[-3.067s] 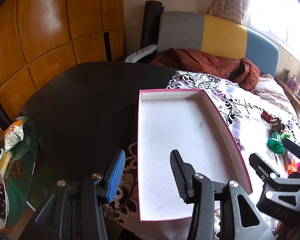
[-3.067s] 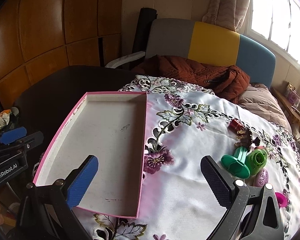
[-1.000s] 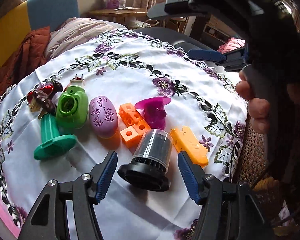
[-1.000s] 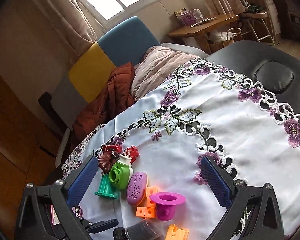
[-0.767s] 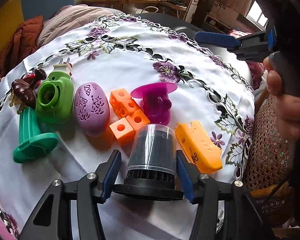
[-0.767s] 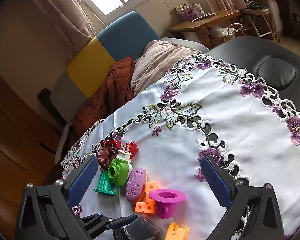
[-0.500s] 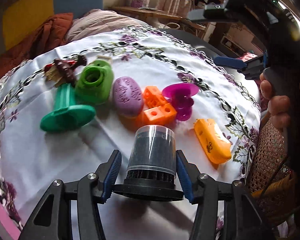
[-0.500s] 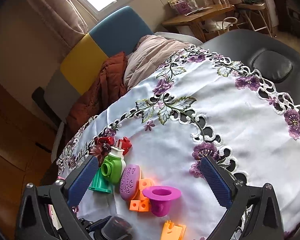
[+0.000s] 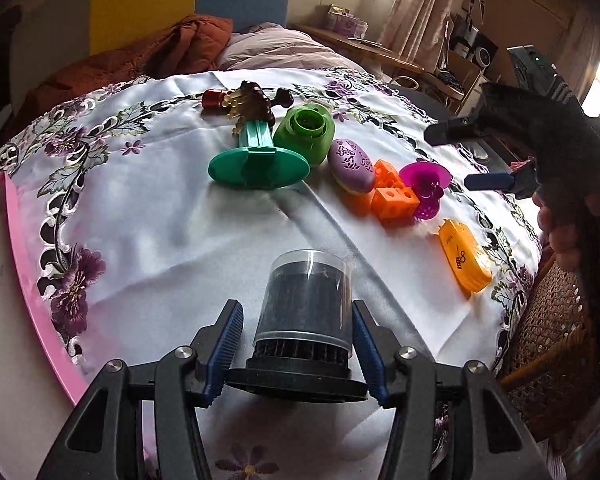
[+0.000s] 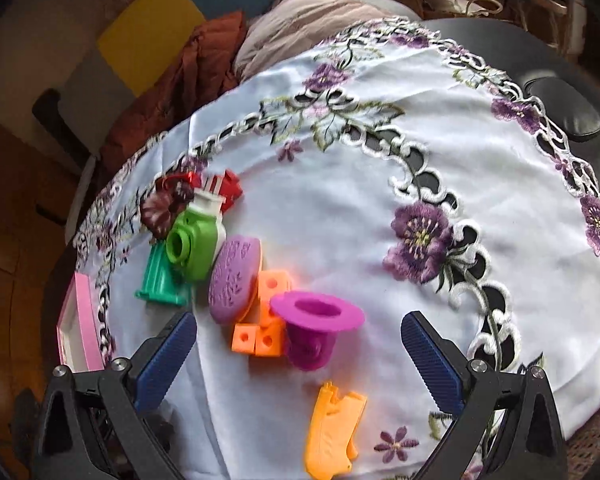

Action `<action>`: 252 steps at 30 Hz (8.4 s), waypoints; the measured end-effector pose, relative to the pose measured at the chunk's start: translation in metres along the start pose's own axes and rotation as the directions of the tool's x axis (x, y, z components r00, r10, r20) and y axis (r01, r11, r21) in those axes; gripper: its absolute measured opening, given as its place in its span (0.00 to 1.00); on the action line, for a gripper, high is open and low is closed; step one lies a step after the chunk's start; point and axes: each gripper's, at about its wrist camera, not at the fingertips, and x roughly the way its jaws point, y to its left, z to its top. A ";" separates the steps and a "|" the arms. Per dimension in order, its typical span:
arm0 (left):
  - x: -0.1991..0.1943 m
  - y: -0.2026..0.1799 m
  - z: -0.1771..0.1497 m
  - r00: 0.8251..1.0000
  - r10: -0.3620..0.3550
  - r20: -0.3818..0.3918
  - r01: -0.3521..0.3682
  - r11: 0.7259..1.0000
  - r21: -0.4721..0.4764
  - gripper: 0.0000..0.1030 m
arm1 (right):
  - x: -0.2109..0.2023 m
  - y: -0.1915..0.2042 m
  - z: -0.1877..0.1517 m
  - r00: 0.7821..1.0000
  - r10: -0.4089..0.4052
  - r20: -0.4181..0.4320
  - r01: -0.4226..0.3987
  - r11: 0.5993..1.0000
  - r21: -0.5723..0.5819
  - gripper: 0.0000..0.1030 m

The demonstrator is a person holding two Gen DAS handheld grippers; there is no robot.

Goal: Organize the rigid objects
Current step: 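Carry the cylinder to the tray with left tool while right tool grasps orange piece, then lower the cylinder into the tray and open the left tool, then carry the orange piece into the tray and open the right tool, then move both tools back toward the toys on the cloth, then grasp the green stand with left tool while right tool grasps red cylinder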

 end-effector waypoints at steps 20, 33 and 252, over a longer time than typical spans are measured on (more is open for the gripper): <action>-0.016 0.006 -0.009 0.999 -0.026 0.039 0.027 0.999 -0.047 0.54 | 0.038 0.027 -0.056 0.924 -0.260 -0.281 0.178 0.942 -0.284 0.26; -0.080 0.057 -0.008 0.988 0.037 0.151 -0.004 0.978 -0.211 0.54 | 0.040 0.139 -0.072 0.990 -0.036 -0.134 -0.038 0.855 -0.517 0.26; 0.048 0.019 0.132 0.995 0.075 -0.063 -0.077 0.996 -0.039 0.58 | -0.013 0.023 0.062 0.934 0.014 0.357 -0.037 0.998 0.058 1.00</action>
